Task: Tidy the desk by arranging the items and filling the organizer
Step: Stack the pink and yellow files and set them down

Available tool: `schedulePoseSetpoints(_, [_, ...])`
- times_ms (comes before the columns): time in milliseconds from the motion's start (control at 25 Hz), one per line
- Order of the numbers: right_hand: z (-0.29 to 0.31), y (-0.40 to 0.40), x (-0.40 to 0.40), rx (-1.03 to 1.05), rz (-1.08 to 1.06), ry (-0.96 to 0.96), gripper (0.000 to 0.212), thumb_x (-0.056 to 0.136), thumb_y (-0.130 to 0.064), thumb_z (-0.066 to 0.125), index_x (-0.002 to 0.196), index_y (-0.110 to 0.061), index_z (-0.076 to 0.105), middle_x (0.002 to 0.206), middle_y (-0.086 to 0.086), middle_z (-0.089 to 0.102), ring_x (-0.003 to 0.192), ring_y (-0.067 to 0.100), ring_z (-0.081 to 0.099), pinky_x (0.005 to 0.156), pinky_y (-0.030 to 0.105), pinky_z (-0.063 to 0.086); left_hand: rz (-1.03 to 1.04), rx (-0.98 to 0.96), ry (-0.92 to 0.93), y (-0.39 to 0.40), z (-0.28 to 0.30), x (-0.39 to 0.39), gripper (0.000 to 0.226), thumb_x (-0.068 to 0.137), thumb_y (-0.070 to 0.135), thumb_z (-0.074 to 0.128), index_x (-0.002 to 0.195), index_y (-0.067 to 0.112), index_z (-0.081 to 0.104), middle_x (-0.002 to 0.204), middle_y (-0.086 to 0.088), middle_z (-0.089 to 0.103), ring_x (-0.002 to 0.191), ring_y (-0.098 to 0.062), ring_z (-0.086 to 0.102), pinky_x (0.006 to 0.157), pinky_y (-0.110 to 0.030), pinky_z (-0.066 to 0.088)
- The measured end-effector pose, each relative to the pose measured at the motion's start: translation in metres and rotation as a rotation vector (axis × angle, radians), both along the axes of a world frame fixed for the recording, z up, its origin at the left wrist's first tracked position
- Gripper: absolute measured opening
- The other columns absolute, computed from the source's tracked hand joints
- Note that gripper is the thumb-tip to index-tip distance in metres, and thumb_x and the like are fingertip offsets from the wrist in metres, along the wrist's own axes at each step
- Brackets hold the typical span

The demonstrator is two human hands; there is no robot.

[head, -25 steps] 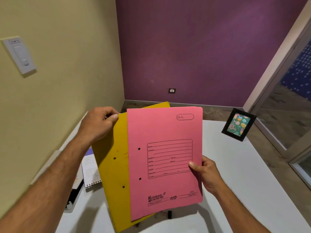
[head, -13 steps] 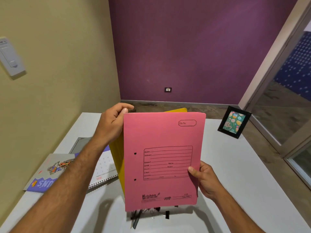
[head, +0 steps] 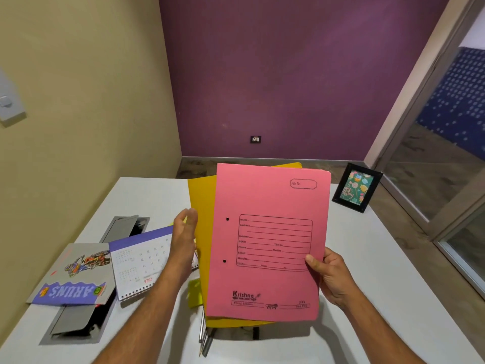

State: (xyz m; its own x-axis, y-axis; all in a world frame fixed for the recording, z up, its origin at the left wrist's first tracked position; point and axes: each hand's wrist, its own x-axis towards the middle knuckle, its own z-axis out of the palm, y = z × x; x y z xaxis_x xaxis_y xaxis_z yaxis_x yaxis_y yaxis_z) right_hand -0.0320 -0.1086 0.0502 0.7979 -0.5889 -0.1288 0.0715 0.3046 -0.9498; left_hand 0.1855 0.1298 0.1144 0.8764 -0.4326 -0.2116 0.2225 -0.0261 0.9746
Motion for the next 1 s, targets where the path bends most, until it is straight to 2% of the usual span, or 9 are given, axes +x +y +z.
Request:
schedulePoseSetpoints(120, [-0.002,-0.005,-0.008,-0.060,-0.075,0.027,0.087,0.038,-0.042,0.099,0.112,-0.005,0.069,0.110,0.020,0.073,0.097,0.037,0.071,0.074,0.038,0.061,-0.037,-0.045,-0.108,-0.010,0.000,-0.015,0.069,0.073,0.041,0.080,0.131,0.025,0.045,0.128,-0.002,0.063,0.108,-0.016,0.066,0.090,-0.040,0.055])
schedulePoseSetpoints(240, [-0.004,-0.009,-0.014,-0.189,-0.179,0.075,0.080,0.044,-0.046,0.096,0.106,-0.006,0.066,0.103,0.013,0.075,0.092,0.030,0.073,0.068,0.032,0.060,-0.061,-0.029,-0.217,-0.022,-0.003,-0.027,0.044,0.082,0.008,0.076,0.116,0.022,0.053,0.110,0.001,0.071,0.093,-0.011,0.071,0.084,-0.041,0.059])
schedulePoseSetpoints(360, [-0.004,-0.015,-0.024,-0.234,-0.247,0.066,0.044,0.071,-0.026,0.084,0.107,-0.010,0.064,0.100,0.005,0.076,0.097,0.031,0.071,0.068,0.027,0.059,-0.107,-0.032,-0.268,-0.034,-0.004,-0.043,0.038,0.089,0.003,0.066,0.117,0.026,0.053,0.109,0.009,0.070,0.095,-0.003,0.069,0.086,-0.036,0.058])
schedulePoseSetpoints(480, [-0.001,-0.026,-0.039,-0.273,-0.283,0.060,0.076,0.046,-0.049,0.093,0.109,-0.018,0.065,0.099,-0.001,0.077,0.090,0.019,0.073,0.067,0.024,0.059,-0.243,-0.074,-0.275,-0.047,-0.008,-0.058,0.045,0.093,0.002,0.059,0.124,0.034,0.049,0.117,0.008,0.068,0.106,-0.009,0.066,0.087,-0.034,0.057])
schedulePoseSetpoints(520, [0.000,-0.030,-0.045,-0.258,-0.305,0.067,0.079,0.042,-0.047,0.094,0.110,-0.018,0.065,0.099,-0.002,0.077,0.090,0.019,0.074,0.067,0.024,0.059,-0.287,-0.085,-0.279,-0.053,-0.010,-0.063,0.048,0.094,0.001,0.057,0.126,0.037,0.048,0.120,0.006,0.067,0.110,-0.012,0.065,0.088,-0.034,0.056])
schedulePoseSetpoints(720, [-0.006,-0.056,-0.090,-0.184,-0.406,0.096,0.055,0.050,-0.023,0.094,0.099,-0.013,0.070,0.097,0.004,0.078,0.085,0.023,0.074,0.065,0.024,0.060,-0.421,-0.113,-0.248,-0.086,-0.019,-0.091,0.048,0.096,0.001,0.053,0.124,0.040,0.046,0.121,0.008,0.065,0.111,-0.012,0.064,0.090,-0.031,0.055])
schedulePoseSetpoints(840, [-0.018,-0.066,-0.118,-0.140,-0.488,0.150,0.093,0.018,-0.045,0.097,0.099,-0.008,0.070,0.091,0.002,0.078,0.080,0.019,0.074,0.066,0.026,0.061,-0.479,-0.107,-0.217,-0.104,-0.029,-0.112,0.050,0.097,0.002,0.053,0.127,0.041,0.044,0.127,0.005,0.062,0.115,-0.010,0.062,0.096,-0.034,0.053])
schedulePoseSetpoints(880, [-0.023,-0.068,-0.126,-0.124,-0.506,0.156,0.090,0.021,-0.040,0.097,0.099,-0.007,0.070,0.092,0.004,0.078,0.081,0.021,0.073,0.066,0.027,0.061,-0.481,-0.112,-0.208,-0.109,-0.032,-0.119,0.053,0.096,0.002,0.053,0.129,0.042,0.043,0.129,0.004,0.061,0.117,-0.010,0.060,0.099,-0.034,0.051])
schedulePoseSetpoints(1000, [-0.033,-0.065,-0.142,-0.056,-0.539,0.156,0.049,0.052,-0.001,0.083,0.098,-0.004,0.067,0.096,0.012,0.072,0.080,0.025,0.069,0.063,0.026,0.061,-0.447,-0.122,-0.167,-0.119,-0.043,-0.137,0.059,0.093,-0.005,0.054,0.123,0.045,0.047,0.127,0.006,0.063,0.116,-0.008,0.060,0.098,-0.025,0.049])
